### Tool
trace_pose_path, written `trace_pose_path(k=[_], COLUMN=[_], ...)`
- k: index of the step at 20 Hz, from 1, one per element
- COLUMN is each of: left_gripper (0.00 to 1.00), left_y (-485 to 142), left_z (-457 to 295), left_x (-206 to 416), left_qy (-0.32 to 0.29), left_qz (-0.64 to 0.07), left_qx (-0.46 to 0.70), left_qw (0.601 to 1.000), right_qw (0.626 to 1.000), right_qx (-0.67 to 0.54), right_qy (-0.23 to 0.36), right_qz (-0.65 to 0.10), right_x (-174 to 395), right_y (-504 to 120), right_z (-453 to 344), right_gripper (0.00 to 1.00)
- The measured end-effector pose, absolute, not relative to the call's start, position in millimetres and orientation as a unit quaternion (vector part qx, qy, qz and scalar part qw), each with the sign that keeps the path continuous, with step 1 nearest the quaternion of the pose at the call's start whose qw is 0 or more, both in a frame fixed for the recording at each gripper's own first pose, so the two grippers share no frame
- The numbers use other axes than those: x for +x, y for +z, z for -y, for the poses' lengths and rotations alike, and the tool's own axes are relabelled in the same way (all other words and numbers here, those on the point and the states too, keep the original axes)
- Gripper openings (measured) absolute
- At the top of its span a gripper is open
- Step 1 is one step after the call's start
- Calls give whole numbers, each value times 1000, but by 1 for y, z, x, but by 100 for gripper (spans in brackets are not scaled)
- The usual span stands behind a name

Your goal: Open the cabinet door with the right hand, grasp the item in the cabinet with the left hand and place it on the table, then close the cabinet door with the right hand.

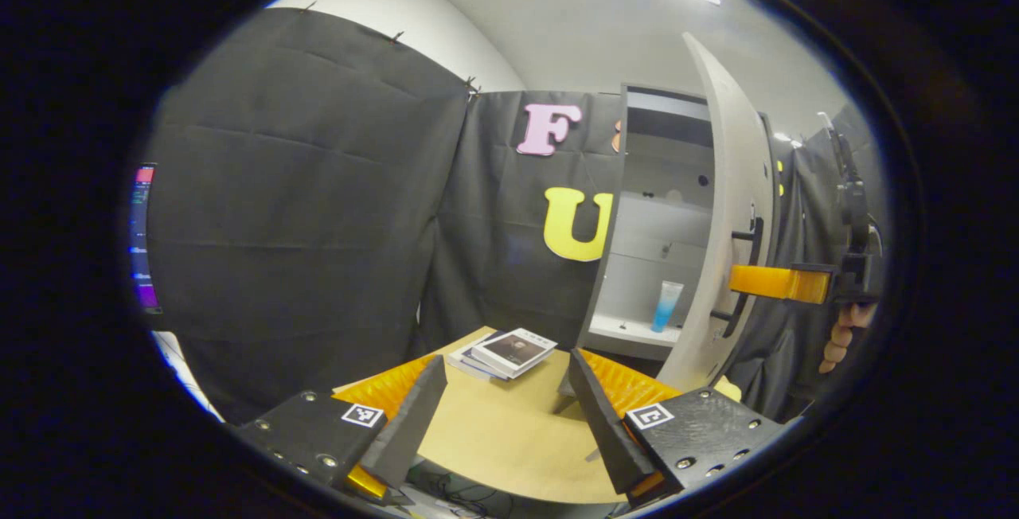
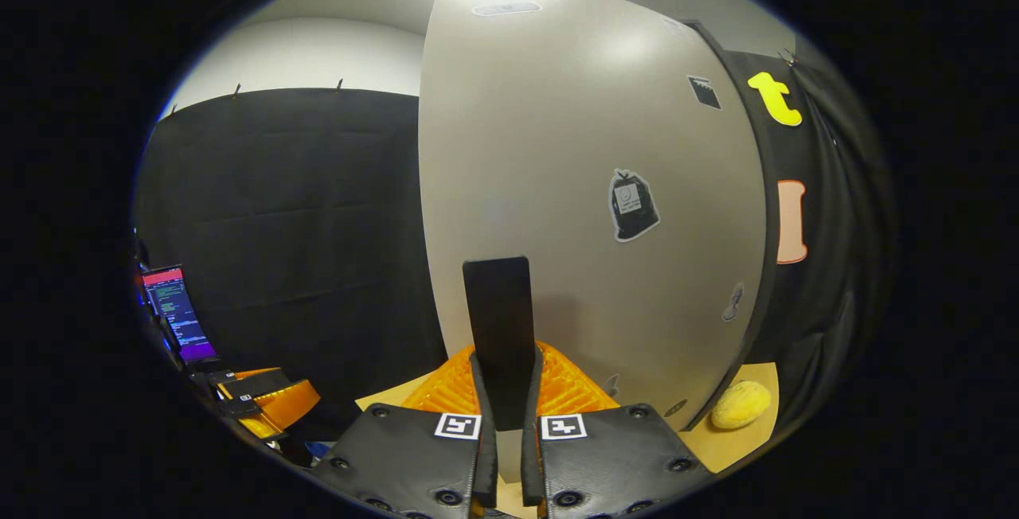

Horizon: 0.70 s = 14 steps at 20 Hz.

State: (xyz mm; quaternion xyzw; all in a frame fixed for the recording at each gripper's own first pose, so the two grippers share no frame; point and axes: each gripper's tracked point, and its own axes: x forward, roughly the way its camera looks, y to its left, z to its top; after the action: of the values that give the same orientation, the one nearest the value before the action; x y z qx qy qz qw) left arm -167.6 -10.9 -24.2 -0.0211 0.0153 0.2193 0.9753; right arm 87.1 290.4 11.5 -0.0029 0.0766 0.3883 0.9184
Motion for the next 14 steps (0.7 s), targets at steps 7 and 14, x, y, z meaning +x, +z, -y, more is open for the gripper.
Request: trace_pose_path(k=[7,14], left_gripper=[92,92], left_y=[-11,-19], left_z=[38,62], left_x=[-157,-118], left_qy=[193,145], left_qz=[0,0], left_qx=[0,-9], left_qw=[981,989], right_qw=[926,942], right_qx=[13,27], right_qy=[369,322], right_qz=[-78,-89], right_x=[92,86], right_y=[8,12], right_z=[-270,-238], right_gripper=[13,13])
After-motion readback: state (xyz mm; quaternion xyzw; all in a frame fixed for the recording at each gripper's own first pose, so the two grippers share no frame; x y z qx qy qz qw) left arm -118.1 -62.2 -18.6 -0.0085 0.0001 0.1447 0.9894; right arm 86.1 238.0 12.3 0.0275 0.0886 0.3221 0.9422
